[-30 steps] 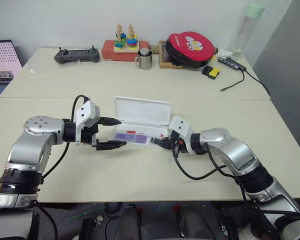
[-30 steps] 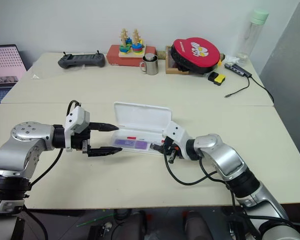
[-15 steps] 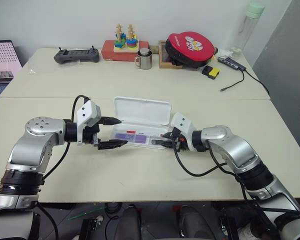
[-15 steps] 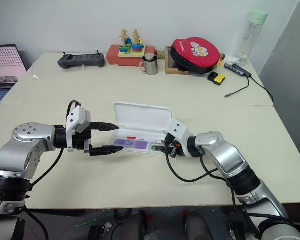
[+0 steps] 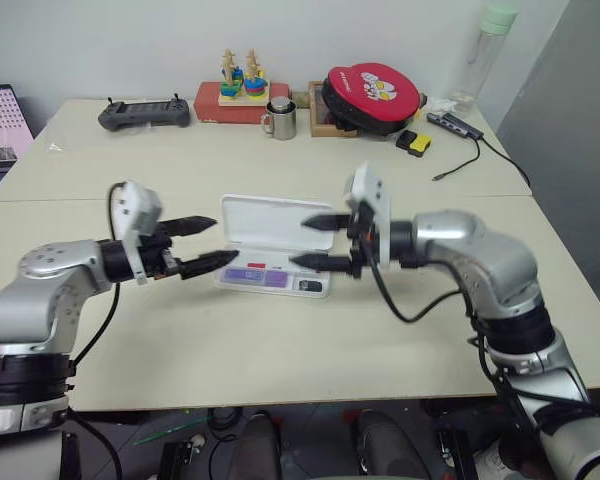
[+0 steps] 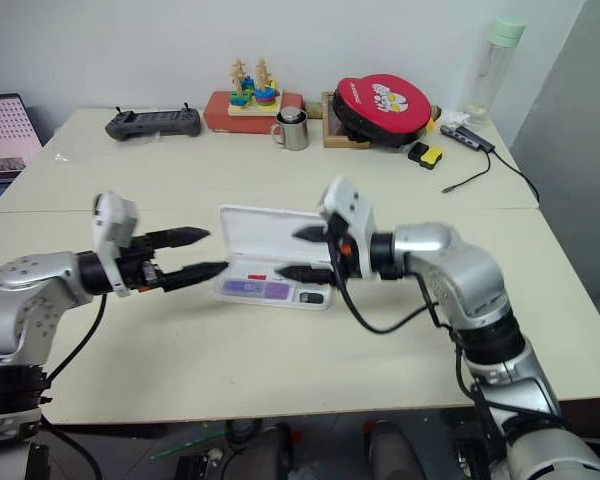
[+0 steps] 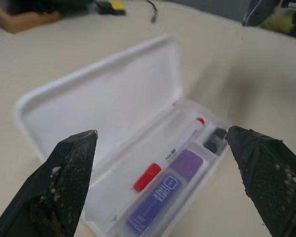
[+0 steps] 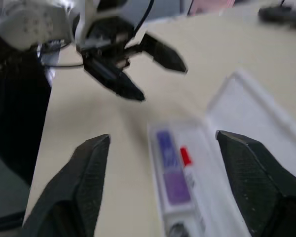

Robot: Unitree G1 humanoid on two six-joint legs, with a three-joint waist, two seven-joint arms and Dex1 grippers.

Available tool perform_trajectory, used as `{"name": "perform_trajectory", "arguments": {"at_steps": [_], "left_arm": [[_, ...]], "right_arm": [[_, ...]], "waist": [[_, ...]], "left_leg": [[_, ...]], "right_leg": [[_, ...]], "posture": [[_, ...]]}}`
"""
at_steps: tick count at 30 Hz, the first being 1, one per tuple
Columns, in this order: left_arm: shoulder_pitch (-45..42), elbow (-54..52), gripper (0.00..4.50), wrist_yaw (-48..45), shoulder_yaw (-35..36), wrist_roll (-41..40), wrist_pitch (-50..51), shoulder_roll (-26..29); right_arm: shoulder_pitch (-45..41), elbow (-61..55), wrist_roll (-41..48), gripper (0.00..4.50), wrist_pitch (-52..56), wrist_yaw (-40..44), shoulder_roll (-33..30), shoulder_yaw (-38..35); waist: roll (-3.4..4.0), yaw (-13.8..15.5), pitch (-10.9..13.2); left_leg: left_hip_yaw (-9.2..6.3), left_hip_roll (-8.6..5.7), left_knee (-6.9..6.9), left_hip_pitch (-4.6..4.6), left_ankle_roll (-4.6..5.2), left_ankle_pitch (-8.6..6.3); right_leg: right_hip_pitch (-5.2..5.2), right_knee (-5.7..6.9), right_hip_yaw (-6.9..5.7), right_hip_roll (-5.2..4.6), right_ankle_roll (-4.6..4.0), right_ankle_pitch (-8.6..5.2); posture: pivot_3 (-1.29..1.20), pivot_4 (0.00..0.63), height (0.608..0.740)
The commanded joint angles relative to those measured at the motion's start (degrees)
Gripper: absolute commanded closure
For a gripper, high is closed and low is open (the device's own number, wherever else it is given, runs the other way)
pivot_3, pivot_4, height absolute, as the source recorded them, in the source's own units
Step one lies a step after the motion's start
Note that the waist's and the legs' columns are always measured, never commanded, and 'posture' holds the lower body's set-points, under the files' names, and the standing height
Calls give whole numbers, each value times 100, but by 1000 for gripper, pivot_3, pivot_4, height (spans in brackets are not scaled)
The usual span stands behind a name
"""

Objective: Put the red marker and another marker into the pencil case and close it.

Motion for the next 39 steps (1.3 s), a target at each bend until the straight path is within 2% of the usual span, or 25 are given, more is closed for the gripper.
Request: {"name": "perform_trajectory", "arguments": {"at_steps": [1,7,11,12,28,34,39], "left_arm": [[90,-201,0,500,686,-427,167,-166],[372,-464,0,664,1131,-837,250,-251],[619,-531,0,709,1232,-846,247,-149],[643,-535,0,719,1247,-867,257,-142],[791,-721,0,548,1280,-1060,-71,-180],[805,-693,0,521,1151,-1016,-172,-165],[826,-700,0,495,1164,-1015,-196,-175]], "right_arm": [[-784,1693,-646,1950,-340,-1029,400,-219],[-1784,3740,-1328,3439,-1135,-1937,873,-326],[-1884,3997,-1568,4378,-1355,-1767,961,-108],[-1885,4027,-1598,4484,-1367,-1732,975,-96],[-1596,4158,-1984,4484,-1547,-1096,1081,252],[-1274,3381,-1866,4484,-1267,-212,914,593],[-1103,2949,-1844,4484,-1187,54,854,663]], "waist": [[0,-2,0],[-3,62,0],[-3,61,0],[-3,59,0],[-2,48,0],[-2,52,0],[-2,48,0]], "left_leg": [[1,0,1,2,0,0],[11,-2,0,-5,-1,1],[8,-3,-13,-15,-2,-1],[8,-3,-14,-15,-2,-2],[8,-2,-9,-13,-3,-2],[8,-2,-12,-14,-3,-2],[8,-2,-13,-14,-3,-2]], "right_leg": [[0,1,1,0,3,3],[-7,-3,10,-1,-3,10],[-17,-4,4,-2,-7,9],[-17,-5,5,-2,-8,8],[-18,-2,5,-1,-10,6],[-17,-4,5,-1,-10,6],[-18,-3,5,-1,-10,6]], "posture": [[0,150,740],[0,150,740],[0,150,740],[0,150,740],[0,150,740],[0,150,740],[0,150,740]]}}
